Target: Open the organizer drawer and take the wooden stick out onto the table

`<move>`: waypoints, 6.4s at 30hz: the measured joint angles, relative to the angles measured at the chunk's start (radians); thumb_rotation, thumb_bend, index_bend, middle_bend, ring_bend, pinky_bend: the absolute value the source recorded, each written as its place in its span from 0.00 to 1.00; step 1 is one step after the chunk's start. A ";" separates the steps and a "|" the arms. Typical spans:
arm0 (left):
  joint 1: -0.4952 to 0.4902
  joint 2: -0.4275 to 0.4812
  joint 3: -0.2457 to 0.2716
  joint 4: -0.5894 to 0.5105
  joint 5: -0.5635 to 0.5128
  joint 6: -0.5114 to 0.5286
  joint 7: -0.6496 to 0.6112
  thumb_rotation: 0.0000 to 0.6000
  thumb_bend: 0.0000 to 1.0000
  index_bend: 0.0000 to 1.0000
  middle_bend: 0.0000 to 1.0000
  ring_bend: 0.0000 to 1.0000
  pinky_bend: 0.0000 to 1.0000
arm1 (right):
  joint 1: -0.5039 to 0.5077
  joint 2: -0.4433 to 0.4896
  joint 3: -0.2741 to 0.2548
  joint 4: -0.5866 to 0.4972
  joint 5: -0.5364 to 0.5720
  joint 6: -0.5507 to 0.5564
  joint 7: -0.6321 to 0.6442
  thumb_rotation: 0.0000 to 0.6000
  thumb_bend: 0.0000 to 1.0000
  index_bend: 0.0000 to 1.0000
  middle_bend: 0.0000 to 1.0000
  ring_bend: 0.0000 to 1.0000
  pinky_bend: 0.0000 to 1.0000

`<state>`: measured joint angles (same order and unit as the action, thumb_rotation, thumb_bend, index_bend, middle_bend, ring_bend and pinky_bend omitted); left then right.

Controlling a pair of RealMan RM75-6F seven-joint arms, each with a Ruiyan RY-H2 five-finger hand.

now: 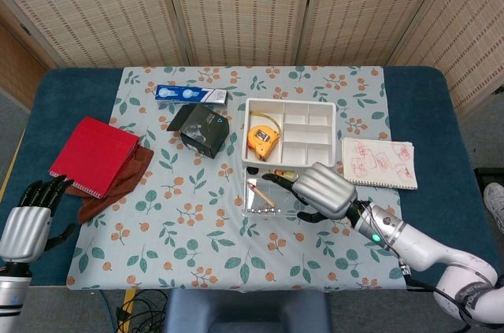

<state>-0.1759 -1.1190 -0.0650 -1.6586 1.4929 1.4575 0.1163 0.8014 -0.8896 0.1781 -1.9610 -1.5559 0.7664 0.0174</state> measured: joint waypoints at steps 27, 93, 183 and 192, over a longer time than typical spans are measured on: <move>0.011 0.017 -0.009 -0.010 -0.009 0.011 -0.004 1.00 0.25 0.14 0.13 0.15 0.11 | 0.230 -0.179 -0.070 0.279 -0.250 -0.118 -0.238 1.00 0.29 0.24 0.82 1.00 1.00; 0.010 0.006 -0.014 0.003 -0.029 -0.004 0.009 1.00 0.25 0.14 0.13 0.15 0.11 | 0.355 -0.276 -0.218 0.423 -0.323 -0.061 -0.210 1.00 0.40 0.34 0.82 1.00 1.00; 0.003 0.003 -0.019 0.003 -0.029 -0.008 0.015 1.00 0.25 0.14 0.13 0.15 0.11 | 0.233 -0.277 -0.148 0.407 -0.300 0.212 -0.316 1.00 0.51 0.55 0.86 1.00 1.00; -0.010 0.003 -0.025 -0.009 -0.019 -0.013 0.022 1.00 0.25 0.14 0.13 0.15 0.11 | 0.098 -0.177 -0.138 0.320 -0.303 0.406 -0.356 1.00 0.51 0.55 0.87 1.00 1.00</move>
<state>-0.1855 -1.1156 -0.0897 -1.6676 1.4736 1.4450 0.1383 0.8999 -1.0663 0.0404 -1.6408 -1.8589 1.1727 -0.3388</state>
